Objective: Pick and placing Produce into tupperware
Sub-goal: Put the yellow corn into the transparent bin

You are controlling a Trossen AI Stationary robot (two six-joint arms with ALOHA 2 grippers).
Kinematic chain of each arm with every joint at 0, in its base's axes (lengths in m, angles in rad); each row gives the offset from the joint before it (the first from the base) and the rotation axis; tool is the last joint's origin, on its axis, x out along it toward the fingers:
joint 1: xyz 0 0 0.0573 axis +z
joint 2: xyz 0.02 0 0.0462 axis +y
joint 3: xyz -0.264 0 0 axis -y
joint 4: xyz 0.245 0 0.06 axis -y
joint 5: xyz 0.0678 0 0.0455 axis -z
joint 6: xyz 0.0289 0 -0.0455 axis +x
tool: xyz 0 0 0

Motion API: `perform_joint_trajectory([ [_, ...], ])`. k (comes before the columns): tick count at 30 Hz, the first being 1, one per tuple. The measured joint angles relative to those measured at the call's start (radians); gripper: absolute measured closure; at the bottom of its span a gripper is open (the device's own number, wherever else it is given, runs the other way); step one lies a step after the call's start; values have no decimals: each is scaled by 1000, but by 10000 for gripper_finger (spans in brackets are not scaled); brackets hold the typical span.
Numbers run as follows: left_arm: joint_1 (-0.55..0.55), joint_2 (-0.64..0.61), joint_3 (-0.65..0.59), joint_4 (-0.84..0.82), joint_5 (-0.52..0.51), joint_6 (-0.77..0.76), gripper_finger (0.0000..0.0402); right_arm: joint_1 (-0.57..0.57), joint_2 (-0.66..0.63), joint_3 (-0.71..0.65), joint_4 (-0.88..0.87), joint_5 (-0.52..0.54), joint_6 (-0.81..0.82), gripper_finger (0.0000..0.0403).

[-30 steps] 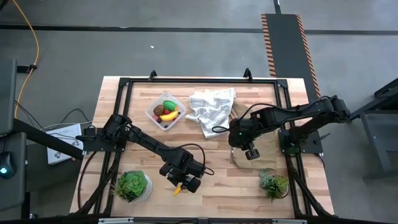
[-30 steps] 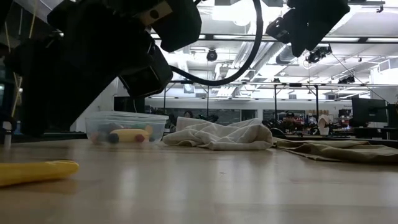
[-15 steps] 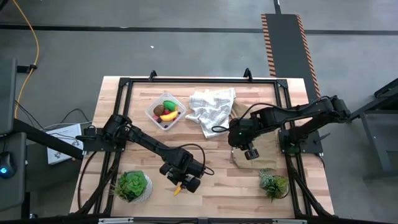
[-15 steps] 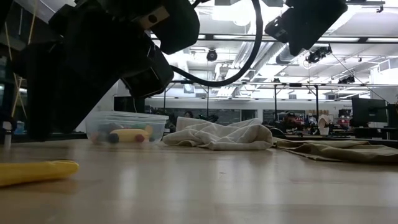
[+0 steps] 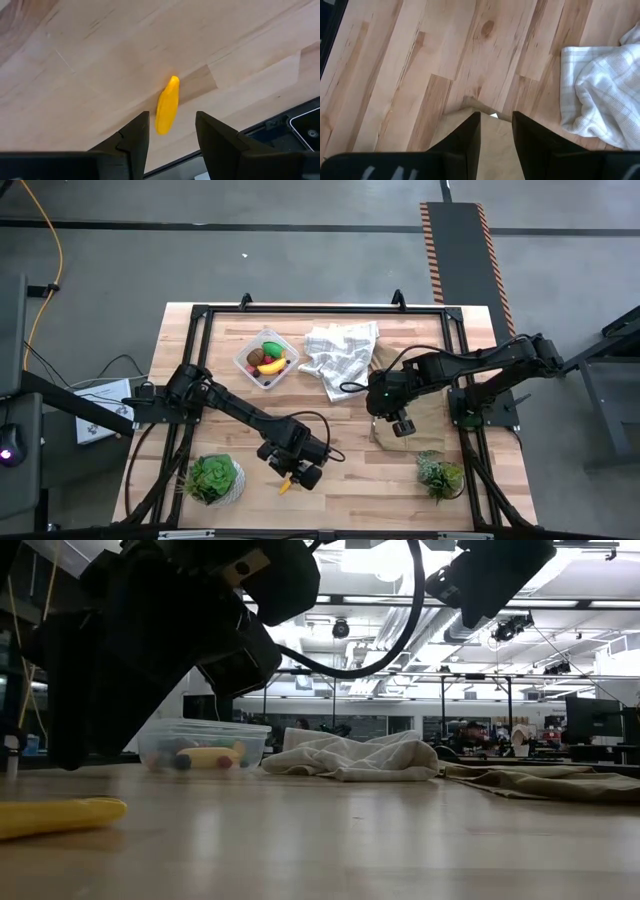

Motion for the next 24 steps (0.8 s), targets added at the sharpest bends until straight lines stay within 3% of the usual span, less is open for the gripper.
perform_joint_trajectory([
  [24,-1,61,1,24,52,28,252,0,0,0,3,0,-1,300],
])
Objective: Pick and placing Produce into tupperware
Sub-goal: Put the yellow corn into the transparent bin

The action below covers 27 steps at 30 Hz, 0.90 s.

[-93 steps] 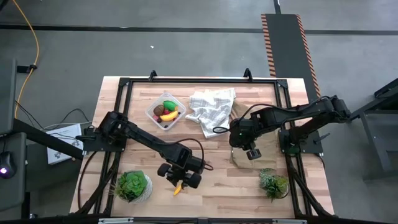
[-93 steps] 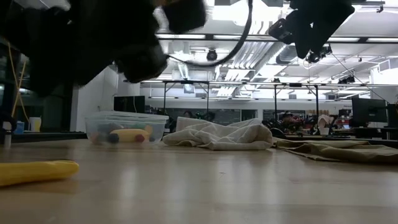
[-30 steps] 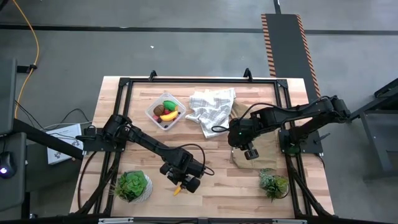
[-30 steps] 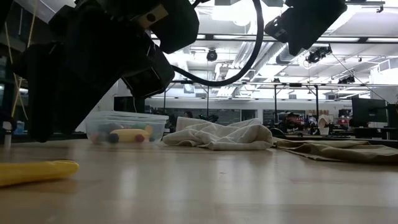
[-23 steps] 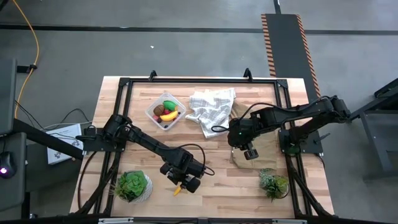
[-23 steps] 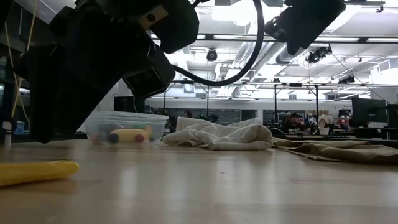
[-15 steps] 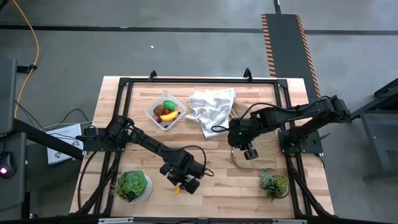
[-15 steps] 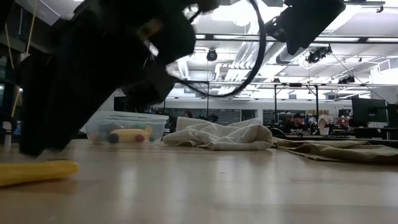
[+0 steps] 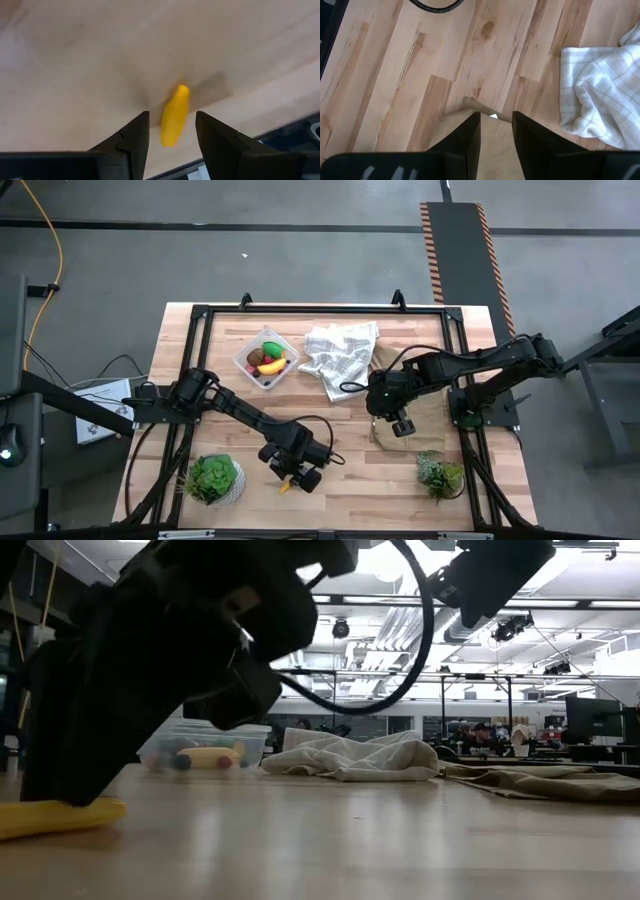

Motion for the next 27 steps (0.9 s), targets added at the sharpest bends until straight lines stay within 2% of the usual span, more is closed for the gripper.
perform_joint_trajectory([
  [10,1,4,-1,-85,-11,2,252,0,0,0,8,0,-2,300],
  [27,0,4,-1,-50,-4,-1,252,-12,0,0,22,0,0,300],
])
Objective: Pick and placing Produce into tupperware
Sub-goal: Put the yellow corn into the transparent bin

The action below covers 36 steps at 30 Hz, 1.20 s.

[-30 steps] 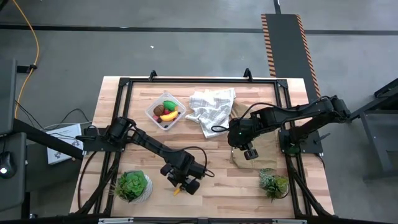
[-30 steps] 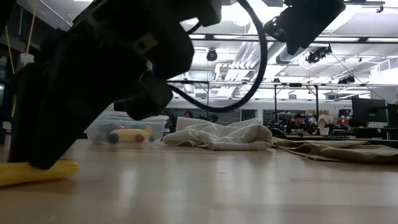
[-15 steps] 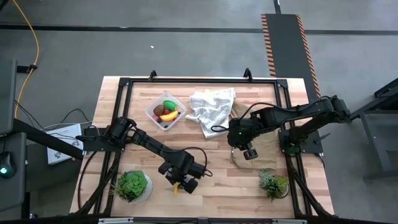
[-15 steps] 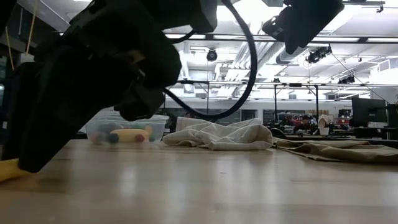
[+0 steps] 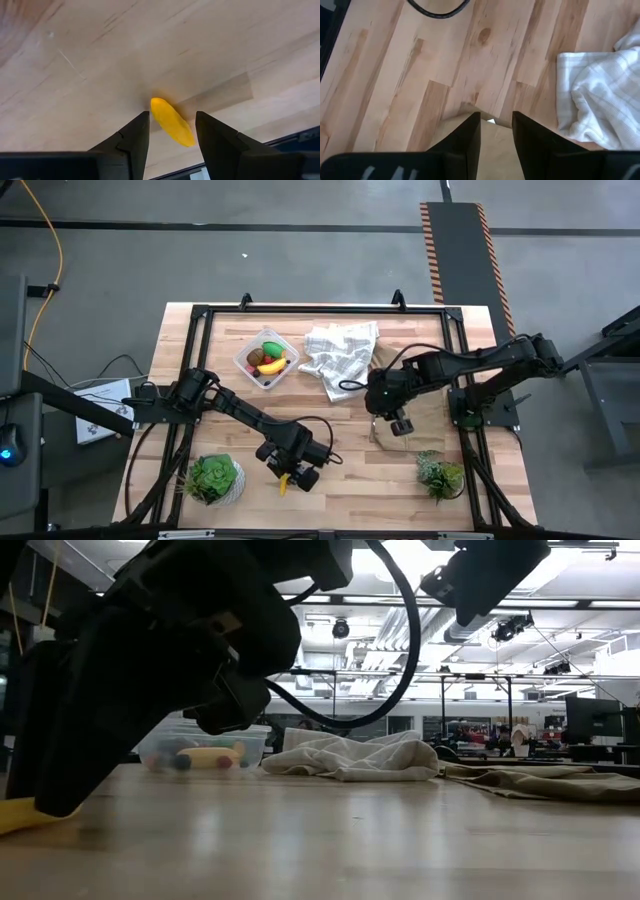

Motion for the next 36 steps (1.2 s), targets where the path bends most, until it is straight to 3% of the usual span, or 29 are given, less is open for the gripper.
perform_joint_trajectory([
  [5,0,0,0,0,1,0,263,-20,0,0,0,0,1,300],
  [19,0,0,0,-1,8,16,374,-29,0,0,-1,0,-2,300],
  [36,8,-1,0,28,58,67,379,-29,0,0,13,0,-2,300],
])
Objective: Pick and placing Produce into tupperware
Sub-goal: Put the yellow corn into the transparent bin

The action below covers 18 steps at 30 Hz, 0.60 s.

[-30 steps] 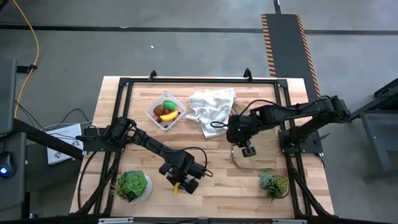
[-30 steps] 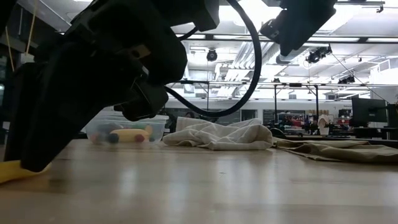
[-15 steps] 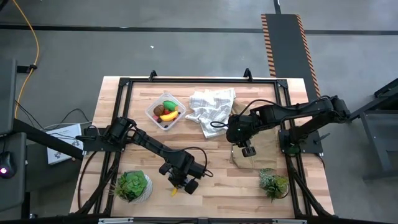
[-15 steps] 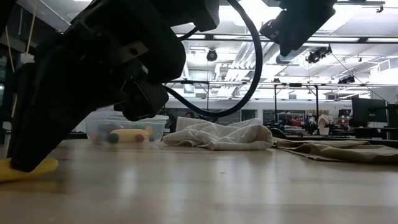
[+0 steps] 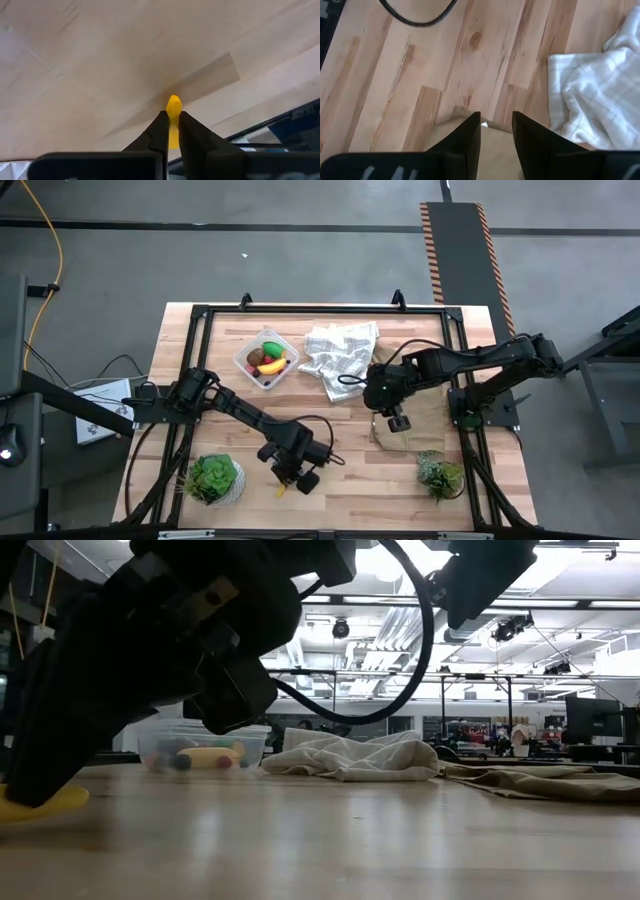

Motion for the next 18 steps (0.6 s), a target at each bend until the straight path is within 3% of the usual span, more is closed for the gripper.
perform_joint_trajectory([
  [10,80,0,57,-11,37,104,382,-19,0,132,6,-10,-20,300],
  [18,171,0,248,-207,-118,272,383,-43,-12,299,-50,-13,-54,300],
])
